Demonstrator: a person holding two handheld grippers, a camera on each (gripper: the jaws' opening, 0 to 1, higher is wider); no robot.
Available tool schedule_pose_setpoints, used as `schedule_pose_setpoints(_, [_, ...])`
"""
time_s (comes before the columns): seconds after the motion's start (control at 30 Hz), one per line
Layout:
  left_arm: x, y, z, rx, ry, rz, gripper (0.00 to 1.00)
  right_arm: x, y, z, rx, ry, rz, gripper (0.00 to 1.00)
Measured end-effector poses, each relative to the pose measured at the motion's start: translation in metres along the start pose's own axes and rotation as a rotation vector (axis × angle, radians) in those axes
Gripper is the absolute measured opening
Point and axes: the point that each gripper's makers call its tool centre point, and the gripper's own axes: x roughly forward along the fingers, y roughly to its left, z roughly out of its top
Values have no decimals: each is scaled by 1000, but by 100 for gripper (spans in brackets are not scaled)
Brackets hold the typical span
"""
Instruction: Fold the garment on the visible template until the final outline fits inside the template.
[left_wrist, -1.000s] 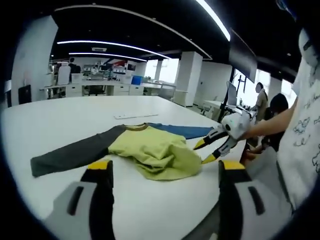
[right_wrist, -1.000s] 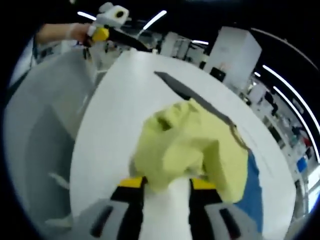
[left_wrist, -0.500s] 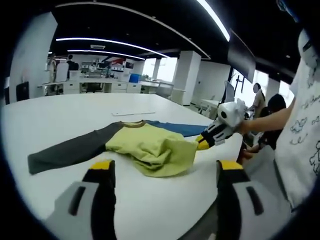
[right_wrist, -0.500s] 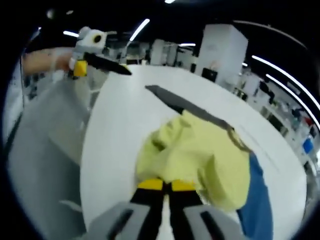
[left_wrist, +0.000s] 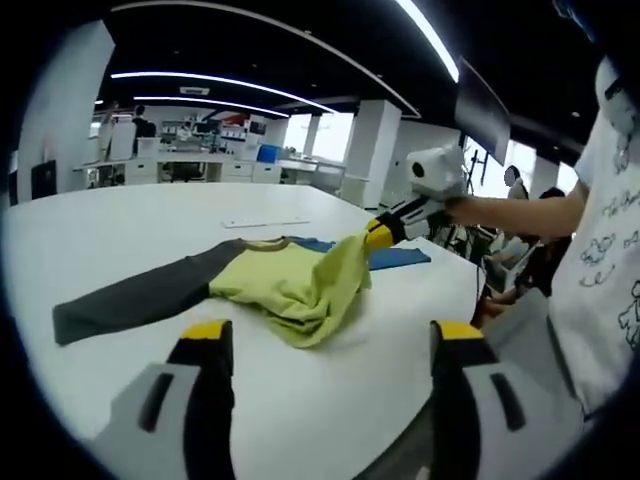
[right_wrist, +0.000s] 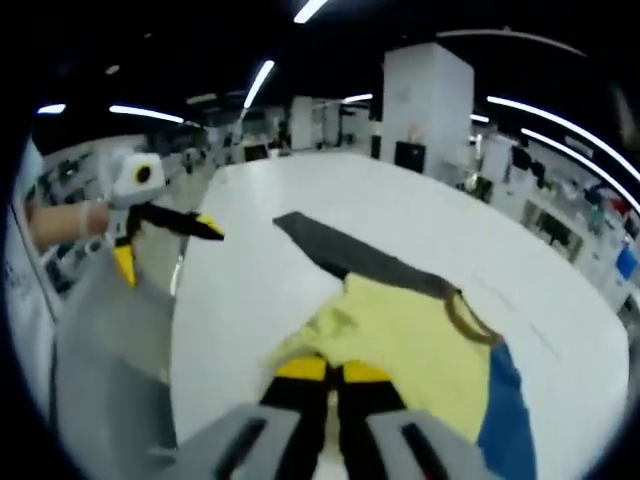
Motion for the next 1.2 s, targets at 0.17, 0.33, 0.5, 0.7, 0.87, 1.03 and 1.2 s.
schedule_pose_setpoints(0.17, [-2,3,-1,-3,7,5,76,16,-21,4,31,31,0,0])
schedule_pose_setpoints(0.33, [-2,5,-2,-9,14,11,76,37,-45,0,77,68,-9,0])
schedule_pose_setpoints(0.5, [-2,7,-4,-13,21,17,75,52,-62,-8,123,99,-25,0])
schedule_pose_setpoints(0.7, [0,8,-3,-23,22,20,74,77,-80,-17,182,122,-49,0])
schedule_pose_setpoints(0.87, [2,7,-5,-27,28,20,74,88,-80,-27,176,154,-57,0])
schedule_pose_setpoints(1.03, [3,5,-7,-28,30,19,74,90,-80,-32,179,170,-56,0])
schedule_pose_setpoints(1.2, [0,4,-7,-31,25,28,74,94,-84,-39,182,189,-62,0])
